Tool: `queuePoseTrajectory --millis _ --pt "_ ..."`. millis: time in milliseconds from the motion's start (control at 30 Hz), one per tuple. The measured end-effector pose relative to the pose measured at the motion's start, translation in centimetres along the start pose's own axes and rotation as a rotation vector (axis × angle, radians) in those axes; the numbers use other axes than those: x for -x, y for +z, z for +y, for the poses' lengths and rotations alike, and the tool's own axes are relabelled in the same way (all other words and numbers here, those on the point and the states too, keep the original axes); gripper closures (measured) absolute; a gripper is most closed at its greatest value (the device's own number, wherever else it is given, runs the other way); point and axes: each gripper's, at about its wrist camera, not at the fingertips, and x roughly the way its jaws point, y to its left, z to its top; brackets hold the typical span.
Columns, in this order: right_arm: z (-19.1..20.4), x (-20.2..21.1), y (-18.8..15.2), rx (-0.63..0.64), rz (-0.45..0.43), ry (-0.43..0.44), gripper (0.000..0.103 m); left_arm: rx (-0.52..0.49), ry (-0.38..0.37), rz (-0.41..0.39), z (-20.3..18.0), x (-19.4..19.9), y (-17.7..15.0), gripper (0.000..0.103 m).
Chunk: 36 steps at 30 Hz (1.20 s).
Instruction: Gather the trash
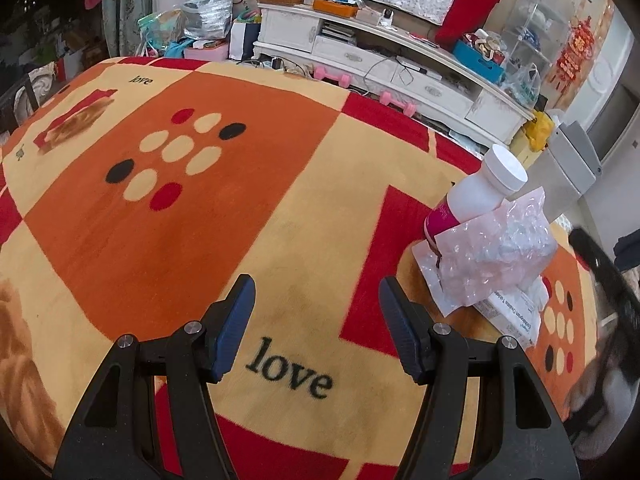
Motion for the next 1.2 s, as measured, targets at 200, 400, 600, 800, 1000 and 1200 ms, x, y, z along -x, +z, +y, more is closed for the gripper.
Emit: queuePoseTrajectory --millis 200,400,600,800,1000,1200 --pt "0.1 -2.7 1.0 -0.038 0.015 -0.017 0.031 -0.013 0.0 0.004 0.3 0.1 -0.1 0.04" --pt "1.9 -1.7 -0.4 0.043 0.066 0.167 0.031 0.01 0.005 0.002 1.6 0.4 -0.2 0.04" --pt "6.3 0.1 -4.4 0.177 0.13 0.291 0.031 0.062 0.006 -0.015 3.2 1.7 -0.2 0.04" --pt "5.5 0.5 -4.2 0.106 0.105 0.338 0.031 0.047 0.015 -0.022 3.9 2.7 -0.6 0.04" --pt "2.8 -1.5 -1.0 0.0 0.053 0.337 0.027 0.049 0.012 -0.004 4.6 2.3 -1.0 0.04" --pt "4.2 -1.8 0.4 0.094 0.026 0.335 0.026 0.048 0.022 0.012 4.8 1.7 -1.3 0.04"
